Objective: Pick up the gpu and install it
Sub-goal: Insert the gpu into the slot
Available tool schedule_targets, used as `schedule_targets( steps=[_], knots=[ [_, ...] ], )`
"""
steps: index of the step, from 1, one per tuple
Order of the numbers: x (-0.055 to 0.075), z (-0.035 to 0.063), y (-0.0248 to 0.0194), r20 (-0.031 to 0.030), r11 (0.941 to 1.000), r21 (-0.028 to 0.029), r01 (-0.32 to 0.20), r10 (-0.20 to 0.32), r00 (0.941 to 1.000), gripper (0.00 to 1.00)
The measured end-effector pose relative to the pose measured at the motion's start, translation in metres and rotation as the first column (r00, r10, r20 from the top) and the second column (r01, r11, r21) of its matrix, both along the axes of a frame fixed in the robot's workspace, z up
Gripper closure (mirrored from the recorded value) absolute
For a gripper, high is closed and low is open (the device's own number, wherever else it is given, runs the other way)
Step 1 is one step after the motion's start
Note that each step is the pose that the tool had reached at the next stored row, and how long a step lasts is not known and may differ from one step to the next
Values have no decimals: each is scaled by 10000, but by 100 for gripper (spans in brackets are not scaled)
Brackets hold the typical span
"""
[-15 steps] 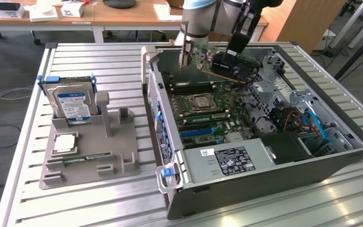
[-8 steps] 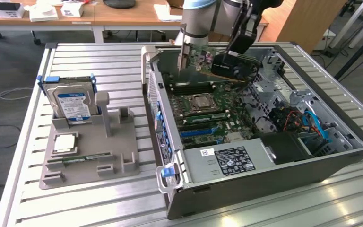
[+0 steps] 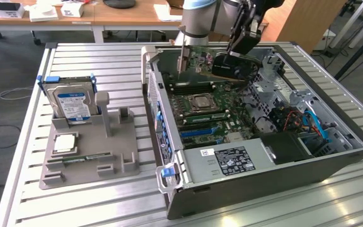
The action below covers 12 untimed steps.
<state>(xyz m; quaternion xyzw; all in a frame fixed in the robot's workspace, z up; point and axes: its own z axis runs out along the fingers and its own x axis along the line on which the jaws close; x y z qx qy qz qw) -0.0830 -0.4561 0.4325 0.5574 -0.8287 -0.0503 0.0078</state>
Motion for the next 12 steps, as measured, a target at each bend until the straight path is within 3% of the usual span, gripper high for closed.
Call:
schedule_targets(
  steps=[6, 12],
  knots=[
    [26, -1, 0, 0, 9980, 0, -627, 627, 9980, 73],
    [52, -3, 0, 1, 9921, 1, -1253, 1253, 9921, 73]
  ],
)
